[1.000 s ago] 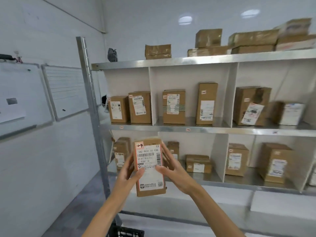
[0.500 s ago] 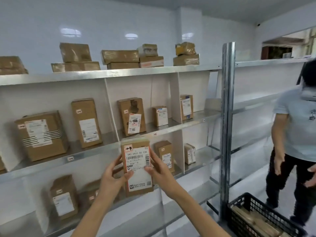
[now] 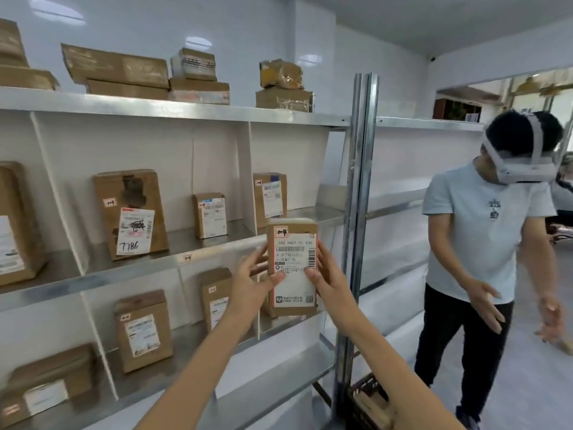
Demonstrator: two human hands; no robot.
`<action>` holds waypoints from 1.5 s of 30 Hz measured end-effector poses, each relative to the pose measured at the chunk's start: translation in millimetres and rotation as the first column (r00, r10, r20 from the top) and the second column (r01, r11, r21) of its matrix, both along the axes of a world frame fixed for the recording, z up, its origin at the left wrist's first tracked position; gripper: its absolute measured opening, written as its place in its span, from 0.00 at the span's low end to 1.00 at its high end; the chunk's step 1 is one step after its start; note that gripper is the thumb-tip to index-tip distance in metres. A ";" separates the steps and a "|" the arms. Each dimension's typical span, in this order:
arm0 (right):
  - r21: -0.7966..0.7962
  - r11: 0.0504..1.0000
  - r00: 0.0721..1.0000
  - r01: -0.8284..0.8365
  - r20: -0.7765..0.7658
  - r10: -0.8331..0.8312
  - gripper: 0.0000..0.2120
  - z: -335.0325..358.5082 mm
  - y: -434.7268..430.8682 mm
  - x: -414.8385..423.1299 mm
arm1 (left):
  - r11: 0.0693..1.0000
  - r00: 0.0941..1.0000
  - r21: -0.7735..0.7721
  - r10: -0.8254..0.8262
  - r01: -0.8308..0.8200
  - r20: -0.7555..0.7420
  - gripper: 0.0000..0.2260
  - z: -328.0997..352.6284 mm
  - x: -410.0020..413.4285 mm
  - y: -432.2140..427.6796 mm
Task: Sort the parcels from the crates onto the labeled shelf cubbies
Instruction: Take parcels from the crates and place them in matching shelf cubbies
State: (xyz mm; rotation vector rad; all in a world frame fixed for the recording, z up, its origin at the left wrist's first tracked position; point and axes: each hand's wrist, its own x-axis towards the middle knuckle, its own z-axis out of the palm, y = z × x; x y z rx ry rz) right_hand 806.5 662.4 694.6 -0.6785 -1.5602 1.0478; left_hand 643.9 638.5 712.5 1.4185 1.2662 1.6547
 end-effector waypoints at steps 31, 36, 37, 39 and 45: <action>0.106 0.991 0.997 0.081 0.004 -0.082 0.25 51.7 411.0 111.2 | 0.982 0.979 0.148 0.142 -0.121 -0.148 0.28 40.6 127.9 416.8; 0.088 0.996 1.000 -0.023 0.018 0.022 0.28 45.7 470.7 102.6 | 0.964 0.947 0.104 0.262 -0.246 -0.187 0.27 34.5 121.9 467.8; 0.072 0.996 0.998 -0.054 0.022 0.053 0.28 43.8 481.7 101.5 | 0.957 0.936 0.088 0.289 -0.277 -0.200 0.27 32.8 121.2 476.8; 0.055 0.994 0.995 -0.091 0.035 0.089 0.29 39.1 502.5 99.9 | 0.947 0.924 0.067 0.323 -0.316 -0.207 0.26 28.3 120.7 491.3; 0.090 0.979 0.979 -0.185 0.106 0.175 0.27 19.4 550.2 96.4 | 0.906 0.881 0.062 0.422 -0.419 -0.215 0.27 8.8 120.8 519.0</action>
